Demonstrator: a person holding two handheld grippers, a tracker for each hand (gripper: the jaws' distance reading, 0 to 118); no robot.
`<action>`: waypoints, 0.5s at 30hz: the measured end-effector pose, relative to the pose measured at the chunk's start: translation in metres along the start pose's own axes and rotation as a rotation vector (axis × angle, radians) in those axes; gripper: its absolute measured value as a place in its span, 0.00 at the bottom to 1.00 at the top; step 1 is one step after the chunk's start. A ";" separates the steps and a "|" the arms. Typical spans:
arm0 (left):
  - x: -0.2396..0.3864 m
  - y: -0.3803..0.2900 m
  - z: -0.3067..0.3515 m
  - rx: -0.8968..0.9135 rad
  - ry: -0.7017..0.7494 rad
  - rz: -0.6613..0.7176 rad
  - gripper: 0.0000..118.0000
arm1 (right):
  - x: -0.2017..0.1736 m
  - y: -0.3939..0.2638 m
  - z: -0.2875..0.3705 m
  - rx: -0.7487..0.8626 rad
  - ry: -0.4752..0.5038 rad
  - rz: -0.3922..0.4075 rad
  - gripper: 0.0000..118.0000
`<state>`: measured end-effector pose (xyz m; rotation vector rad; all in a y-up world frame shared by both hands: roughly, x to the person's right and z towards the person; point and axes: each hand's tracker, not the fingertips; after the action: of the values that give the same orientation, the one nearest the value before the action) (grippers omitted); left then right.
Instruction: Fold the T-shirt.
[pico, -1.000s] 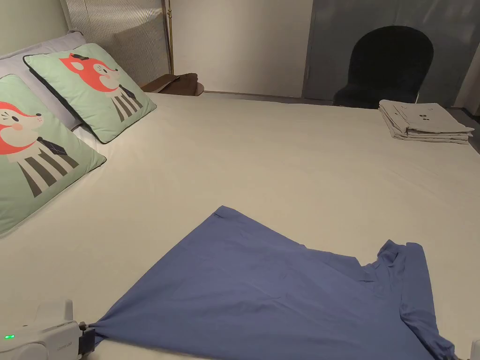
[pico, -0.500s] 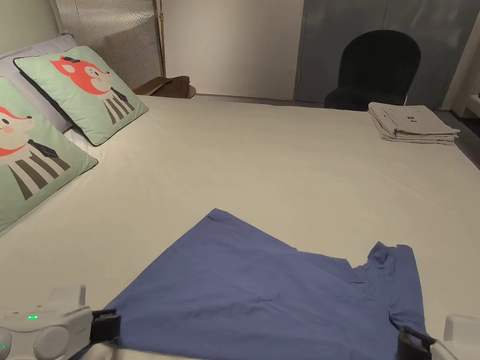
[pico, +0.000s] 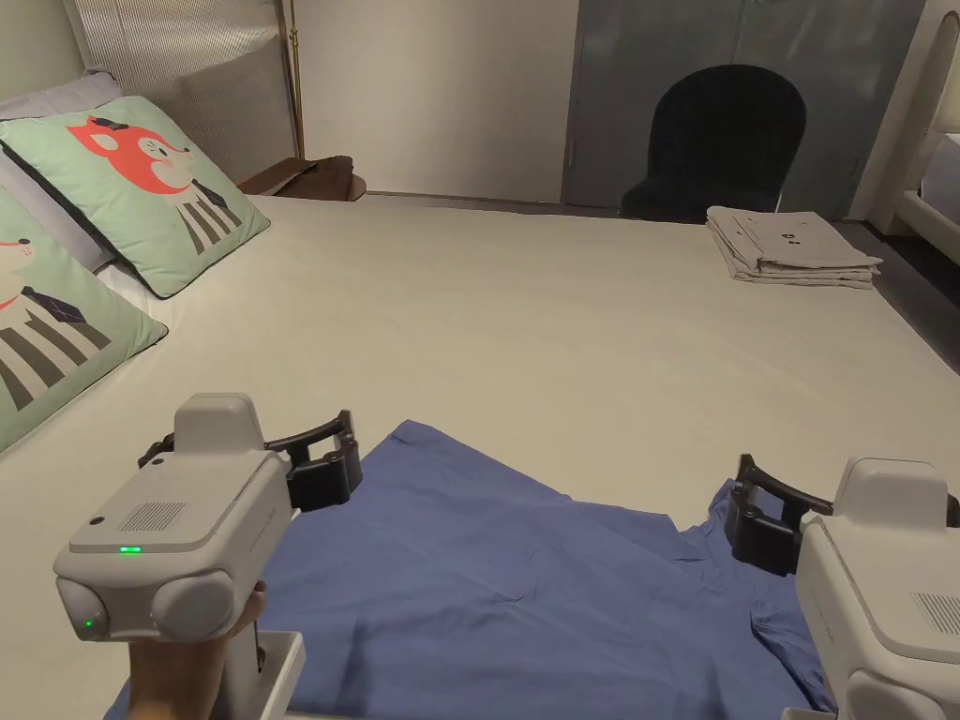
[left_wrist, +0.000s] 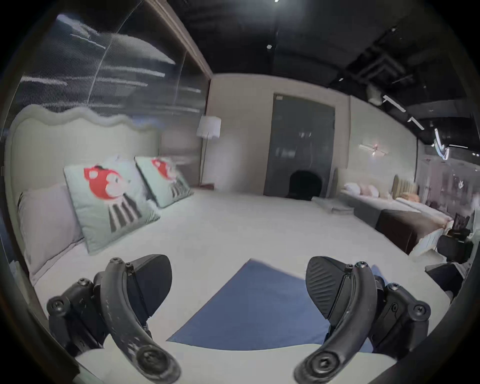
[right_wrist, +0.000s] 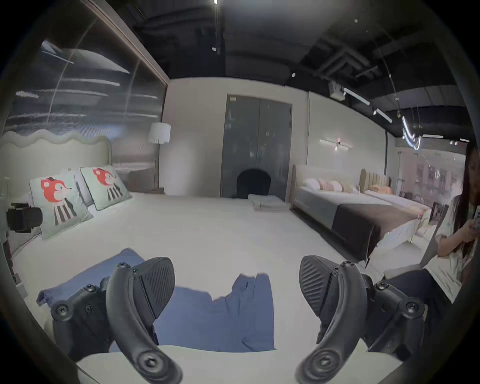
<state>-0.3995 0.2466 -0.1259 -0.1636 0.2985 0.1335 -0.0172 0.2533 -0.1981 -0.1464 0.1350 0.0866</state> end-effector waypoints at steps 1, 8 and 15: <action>0.005 0.001 0.000 0.020 -0.014 -0.021 0.87 | -0.001 0.002 0.002 0.016 -0.002 0.011 0.85; 0.028 -0.007 -0.008 0.008 -0.080 -0.117 0.00 | -0.003 0.007 0.002 0.059 0.015 0.022 0.00; 0.029 -0.008 -0.034 -0.052 -0.121 -0.108 0.00 | 0.002 0.008 -0.007 0.071 -0.002 0.015 0.00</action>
<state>-0.3800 0.2362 -0.1654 -0.2216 0.1656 0.0441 -0.0165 0.2605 -0.2069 -0.0747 0.1375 0.0972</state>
